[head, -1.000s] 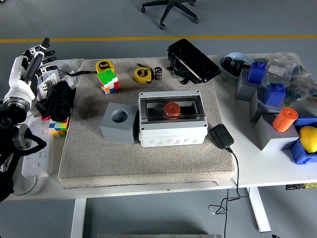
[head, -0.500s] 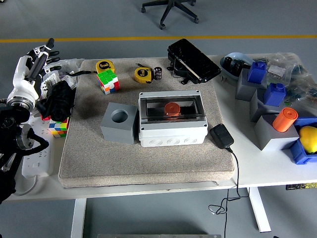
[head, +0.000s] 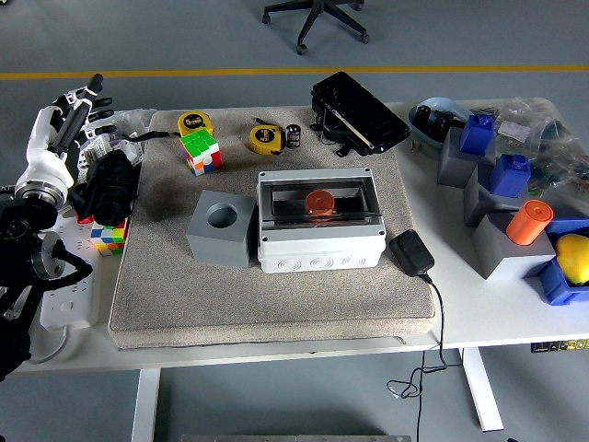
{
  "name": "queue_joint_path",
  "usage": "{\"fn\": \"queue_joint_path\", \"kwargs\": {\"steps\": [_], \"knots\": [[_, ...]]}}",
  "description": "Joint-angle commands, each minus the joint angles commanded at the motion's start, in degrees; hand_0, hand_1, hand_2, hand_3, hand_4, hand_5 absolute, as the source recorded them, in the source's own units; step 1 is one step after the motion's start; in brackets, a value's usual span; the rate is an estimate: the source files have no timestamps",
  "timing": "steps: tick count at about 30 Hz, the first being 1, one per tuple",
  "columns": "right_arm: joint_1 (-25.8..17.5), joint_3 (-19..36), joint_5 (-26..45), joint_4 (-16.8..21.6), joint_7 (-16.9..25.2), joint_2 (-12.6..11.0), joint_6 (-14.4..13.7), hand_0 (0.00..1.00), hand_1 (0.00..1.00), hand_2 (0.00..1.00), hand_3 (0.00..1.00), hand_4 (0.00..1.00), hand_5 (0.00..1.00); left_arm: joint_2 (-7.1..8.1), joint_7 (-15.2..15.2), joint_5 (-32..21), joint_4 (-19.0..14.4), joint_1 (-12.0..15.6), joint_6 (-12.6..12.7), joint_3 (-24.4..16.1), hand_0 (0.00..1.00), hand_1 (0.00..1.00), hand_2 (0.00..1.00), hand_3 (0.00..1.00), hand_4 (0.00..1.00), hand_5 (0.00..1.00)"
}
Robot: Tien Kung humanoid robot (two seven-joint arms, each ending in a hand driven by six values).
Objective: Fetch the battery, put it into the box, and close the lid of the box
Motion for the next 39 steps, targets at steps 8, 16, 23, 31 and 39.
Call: {"fn": "queue_joint_path", "kwargs": {"steps": [8,16,23,31,39], "knots": [[-0.03,0.21,-0.10,-0.02,0.09,0.22,-0.01,0.572,0.642,0.666,0.582,0.943,0.485,-0.02,0.11,0.07,-0.08,0.00,-0.01,-0.13,0.515,0.660,0.641,0.673,0.998,0.667],[0.09,0.23,-0.07,-0.02,0.15,0.39,0.00,0.573,0.642,0.666,0.582,0.942,0.485,-0.05,0.13,0.07,-0.09,-0.06,0.05,-0.36,0.511,0.660,0.641,0.672,0.998,0.670],[0.29,0.41,-0.12,-0.01,0.08,0.30,-0.06,0.573,0.641,0.666,0.582,0.941,0.487,-0.09,0.45,0.25,-0.03,0.05,0.17,-0.44,0.515,0.660,0.642,0.672,0.998,0.673],[0.20,0.31,-0.07,-0.05,0.05,0.37,0.01,0.573,0.641,0.666,0.583,0.943,0.484,-0.02,0.47,0.25,-0.07,0.13,0.21,-0.63,0.514,0.659,0.642,0.672,0.998,0.675],[0.31,0.44,-0.10,-0.05,0.07,0.40,0.00,0.573,0.642,0.666,0.583,0.942,0.486,0.07,0.47,0.30,-0.14,0.07,0.22,-0.75,0.514,0.660,0.642,0.675,0.998,0.676]]}}
